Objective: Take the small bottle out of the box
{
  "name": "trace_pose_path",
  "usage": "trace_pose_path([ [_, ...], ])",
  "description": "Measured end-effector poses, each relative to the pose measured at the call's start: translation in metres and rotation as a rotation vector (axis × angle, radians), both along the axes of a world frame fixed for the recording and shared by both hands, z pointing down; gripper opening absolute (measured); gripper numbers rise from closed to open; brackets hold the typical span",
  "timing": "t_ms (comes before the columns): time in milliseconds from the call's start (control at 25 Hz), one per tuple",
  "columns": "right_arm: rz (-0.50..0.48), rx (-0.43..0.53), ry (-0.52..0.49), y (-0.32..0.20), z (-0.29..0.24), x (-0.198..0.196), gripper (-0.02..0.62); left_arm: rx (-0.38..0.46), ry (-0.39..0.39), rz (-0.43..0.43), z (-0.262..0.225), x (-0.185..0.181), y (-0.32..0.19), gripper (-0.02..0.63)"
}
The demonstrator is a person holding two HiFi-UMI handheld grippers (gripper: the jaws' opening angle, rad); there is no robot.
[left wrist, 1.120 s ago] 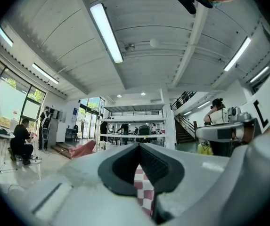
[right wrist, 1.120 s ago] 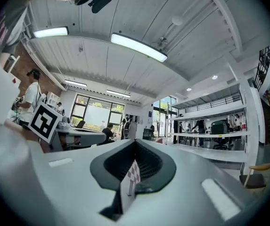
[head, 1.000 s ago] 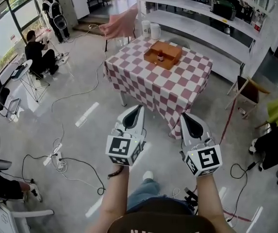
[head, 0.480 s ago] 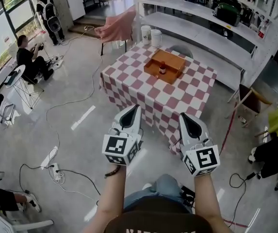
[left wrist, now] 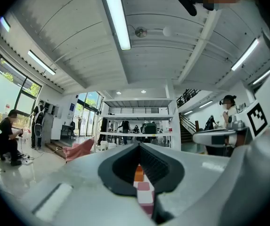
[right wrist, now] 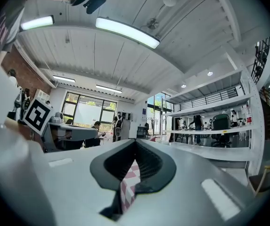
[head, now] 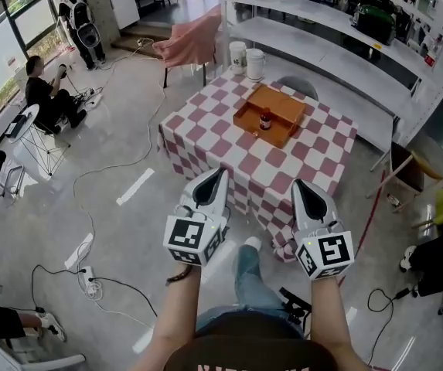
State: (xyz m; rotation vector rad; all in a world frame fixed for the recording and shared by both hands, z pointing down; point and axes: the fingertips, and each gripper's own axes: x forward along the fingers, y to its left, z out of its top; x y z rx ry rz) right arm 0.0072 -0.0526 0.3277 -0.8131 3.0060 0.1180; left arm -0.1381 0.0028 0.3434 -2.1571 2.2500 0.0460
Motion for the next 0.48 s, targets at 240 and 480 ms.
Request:
trace_pose_path([
  [240, 0.002, 0.002, 0.013, -0.074, 0.005, -0.044, 0.0, -0.021, 0.009, 0.011, 0.01, -0.041, -0.079, 0.0],
  [480, 0.031, -0.014, 0.025, -0.16, 0.008, -0.079, 0.001, -0.054, -0.009, 0.06, 0.012, -0.072, -0.174, 0.0],
])
